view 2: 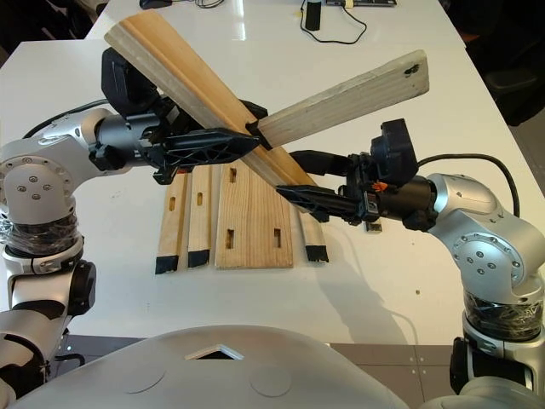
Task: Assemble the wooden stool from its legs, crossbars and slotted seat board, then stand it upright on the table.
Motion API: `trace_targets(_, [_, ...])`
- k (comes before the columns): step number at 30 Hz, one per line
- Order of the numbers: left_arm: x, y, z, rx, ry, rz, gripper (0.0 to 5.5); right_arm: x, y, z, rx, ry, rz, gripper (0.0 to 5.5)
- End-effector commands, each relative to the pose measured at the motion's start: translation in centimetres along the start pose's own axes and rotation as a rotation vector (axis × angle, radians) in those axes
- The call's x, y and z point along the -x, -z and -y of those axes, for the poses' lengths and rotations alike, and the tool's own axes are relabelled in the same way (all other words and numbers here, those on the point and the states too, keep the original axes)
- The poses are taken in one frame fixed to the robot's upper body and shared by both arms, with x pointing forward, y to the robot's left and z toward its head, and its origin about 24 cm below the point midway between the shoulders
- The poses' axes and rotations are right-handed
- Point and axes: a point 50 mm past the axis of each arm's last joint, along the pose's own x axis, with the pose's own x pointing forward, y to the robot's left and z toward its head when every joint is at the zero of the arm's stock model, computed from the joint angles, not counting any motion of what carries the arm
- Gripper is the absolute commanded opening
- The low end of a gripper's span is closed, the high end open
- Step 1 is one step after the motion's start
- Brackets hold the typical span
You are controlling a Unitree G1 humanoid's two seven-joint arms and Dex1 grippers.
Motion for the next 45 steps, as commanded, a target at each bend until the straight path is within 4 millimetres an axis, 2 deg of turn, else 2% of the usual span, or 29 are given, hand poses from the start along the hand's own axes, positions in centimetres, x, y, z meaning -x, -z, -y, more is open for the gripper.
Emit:
trace_targets(1, [0.5,0.2,-0.2,-0.053,-0.005,-0.048,2.17,0.8,0.8,0.5,0.004,0.098,-0.066,2.82])
trace_targets(5, [1.6,-0.9,-0.6,-0.109,-0.057,-0.065,2.09,3.1,3.7,-0.9,-0.058,0.173,-0.163,2.82])
trace_targets(8, [3.1,-1.2,-0.3,-0.148,-0.097,-0.127,2.06,4.7,4.3,-1.3,-0.055,0.268,-0.164,2.82])
trace_targets(11, [5.5,-1.4,0.1,-0.162,-0.161,-0.204,2.06,5.7,4.9,-1.5,-0.057,0.347,-0.160,2.82])
trace_targets(14, [7.4,-0.6,1.0,-0.157,-0.199,-0.302,2.06,6.2,5.3,-1.7,-0.061,0.402,-0.149,2.82])
trace_targets(17, [8.4,1.2,1.6,-0.148,-0.201,-0.400,2.06,6.2,6.0,-2.0,-0.061,0.438,-0.151,2.82])
trace_targets(20, [8.7,2.8,2.0,-0.143,-0.187,-0.442,2.06,5.6,6.4,-2.1,-0.054,0.443,-0.159,2.82])
trace_targets(27, [8.6,4.7,1.9,-0.148,-0.174,-0.476,2.06,5.2,6.1,-1.7,-0.030,0.431,-0.157,2.82])
trace_targets(39, [8.2,6.5,0.8,-0.156,-0.211,-0.475,2.04,5.1,6.4,-1.5,-0.023,0.446,-0.190,2.82])
trace_targets(45, [7.9,6.6,0.9,-0.161,-0.234,-0.441,2.04,5.2,6.7,-1.7,-0.028,0.458,-0.200,2.82])
